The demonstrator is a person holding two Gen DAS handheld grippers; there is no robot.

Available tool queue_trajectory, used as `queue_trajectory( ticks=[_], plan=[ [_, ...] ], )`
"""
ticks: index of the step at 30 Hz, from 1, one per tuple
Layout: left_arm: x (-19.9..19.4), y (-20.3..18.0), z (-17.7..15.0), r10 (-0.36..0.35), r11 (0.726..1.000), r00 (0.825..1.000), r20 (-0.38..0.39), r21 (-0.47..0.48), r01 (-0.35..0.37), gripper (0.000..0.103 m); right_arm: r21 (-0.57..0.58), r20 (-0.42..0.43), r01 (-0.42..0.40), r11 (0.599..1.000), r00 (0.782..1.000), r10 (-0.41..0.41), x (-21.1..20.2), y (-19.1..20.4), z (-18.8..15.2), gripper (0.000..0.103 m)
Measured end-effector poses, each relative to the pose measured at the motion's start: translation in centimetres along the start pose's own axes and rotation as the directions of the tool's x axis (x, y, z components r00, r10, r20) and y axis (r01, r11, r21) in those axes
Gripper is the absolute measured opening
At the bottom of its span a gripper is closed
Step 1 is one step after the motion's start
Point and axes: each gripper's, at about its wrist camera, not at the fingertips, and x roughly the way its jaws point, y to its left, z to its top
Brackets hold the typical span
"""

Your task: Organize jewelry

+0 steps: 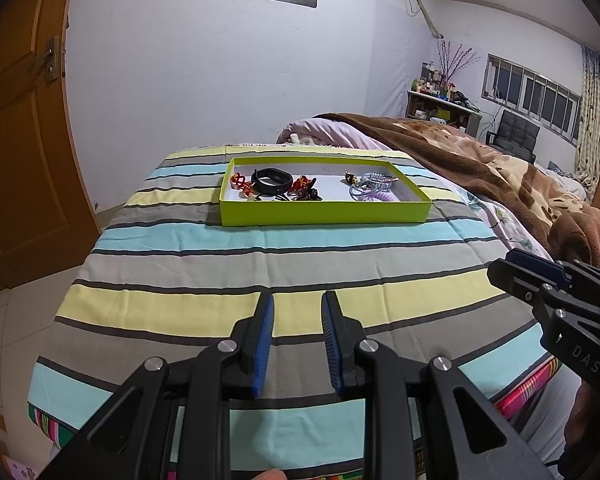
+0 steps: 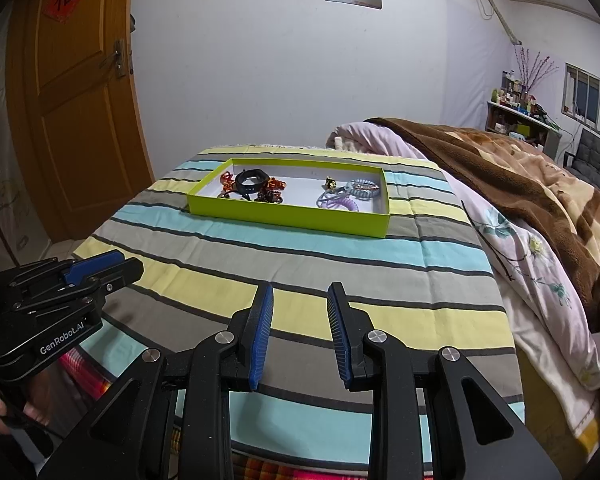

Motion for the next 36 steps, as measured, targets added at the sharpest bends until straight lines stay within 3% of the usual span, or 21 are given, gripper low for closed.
queue_trajectory(
  ticks=[36],
  plan=[
    [-0.11,-0.09,-0.19,0.005,1.0,1.0,-0.004,0.001,-0.005,0.025,-0.002,0.004,0.0,1.0,1.0,0.0,-0.25,0.05,0.13,0.029]
  ],
)
